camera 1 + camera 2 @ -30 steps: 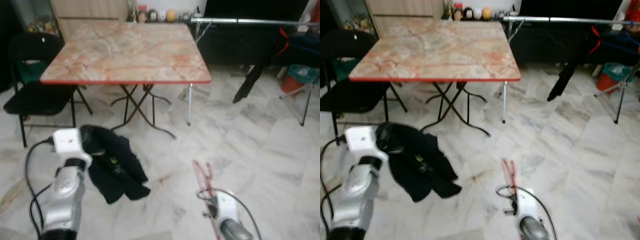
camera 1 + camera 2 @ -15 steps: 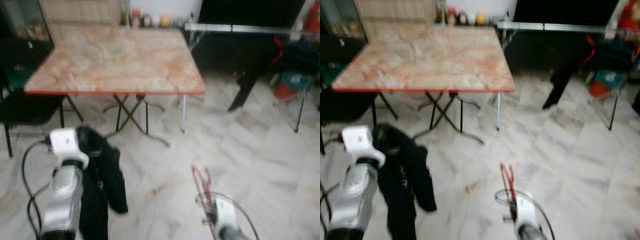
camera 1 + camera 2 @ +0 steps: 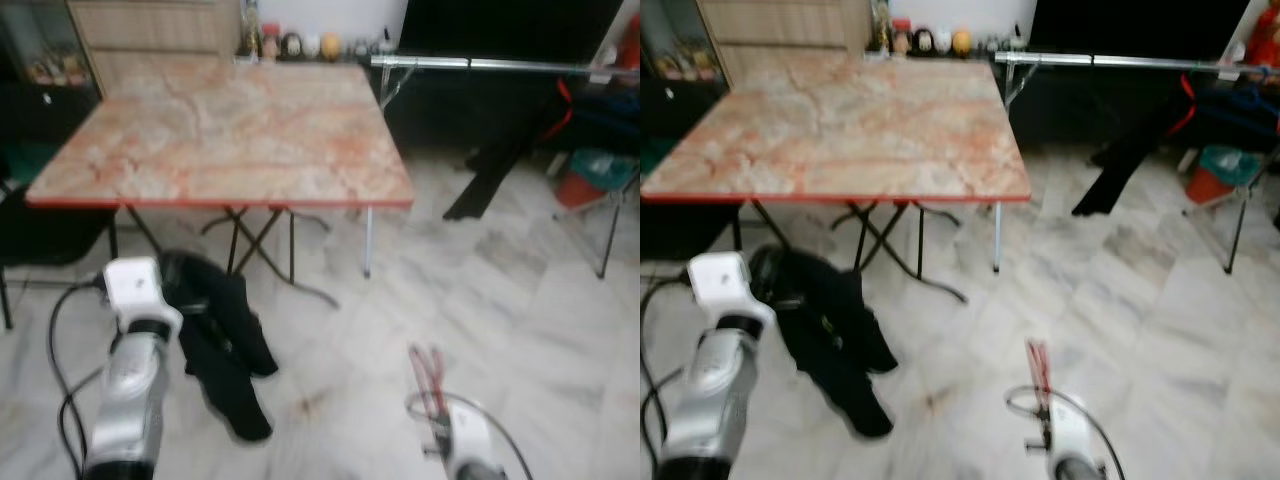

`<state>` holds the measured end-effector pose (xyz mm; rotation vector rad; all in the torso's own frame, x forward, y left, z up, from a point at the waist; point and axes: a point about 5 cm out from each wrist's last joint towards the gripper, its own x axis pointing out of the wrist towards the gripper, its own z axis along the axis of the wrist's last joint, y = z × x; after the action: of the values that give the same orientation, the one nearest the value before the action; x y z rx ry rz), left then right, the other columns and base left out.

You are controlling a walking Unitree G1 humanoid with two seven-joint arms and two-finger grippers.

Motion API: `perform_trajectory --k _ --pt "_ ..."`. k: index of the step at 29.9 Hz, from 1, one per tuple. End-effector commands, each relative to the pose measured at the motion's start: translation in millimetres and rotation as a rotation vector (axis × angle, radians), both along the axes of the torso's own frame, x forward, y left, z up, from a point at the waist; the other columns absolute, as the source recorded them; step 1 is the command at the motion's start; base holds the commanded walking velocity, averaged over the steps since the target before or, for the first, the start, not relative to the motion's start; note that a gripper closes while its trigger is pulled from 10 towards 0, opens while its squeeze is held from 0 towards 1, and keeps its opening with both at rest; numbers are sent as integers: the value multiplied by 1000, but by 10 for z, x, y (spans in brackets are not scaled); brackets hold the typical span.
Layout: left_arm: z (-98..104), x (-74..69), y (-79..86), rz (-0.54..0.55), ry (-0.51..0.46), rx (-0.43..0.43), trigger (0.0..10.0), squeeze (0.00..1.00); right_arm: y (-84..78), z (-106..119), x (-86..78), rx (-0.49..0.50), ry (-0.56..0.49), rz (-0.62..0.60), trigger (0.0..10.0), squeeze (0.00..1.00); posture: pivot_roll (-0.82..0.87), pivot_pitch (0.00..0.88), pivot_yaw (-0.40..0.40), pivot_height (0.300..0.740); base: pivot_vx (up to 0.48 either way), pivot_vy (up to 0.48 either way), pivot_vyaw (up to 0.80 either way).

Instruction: Hang hanger

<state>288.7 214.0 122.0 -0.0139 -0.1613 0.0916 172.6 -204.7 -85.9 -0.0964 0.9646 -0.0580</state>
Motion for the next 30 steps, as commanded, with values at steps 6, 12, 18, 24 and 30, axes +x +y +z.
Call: perform_trajectory --k 6,12,18,24,30 --pt "74 8 -14 -1 -41 7 10000 0 -128 -72 -212 -57 90 22 10000 0 32 0 -32 740 339 0 0" --pt "93 7 -4 7 -48 10 10000 0 -104 -88 -240 -66 105 45 10000 0 33 0 -34 740 341 0 0" --pt "127 10 36 29 -62 6 10000 0 -92 -83 -221 -58 97 41 10000 0 29 0 -34 740 342 0 0" --pt "162 7 80 49 -73 8 10000 0 -75 -80 -205 -55 94 46 10000 0 35 2 -34 740 347 0 0" --pt "185 18 88 57 -81 11 10000 0 -43 -64 -154 -34 71 20 10000 0 33 11 -32 740 348 0 0"
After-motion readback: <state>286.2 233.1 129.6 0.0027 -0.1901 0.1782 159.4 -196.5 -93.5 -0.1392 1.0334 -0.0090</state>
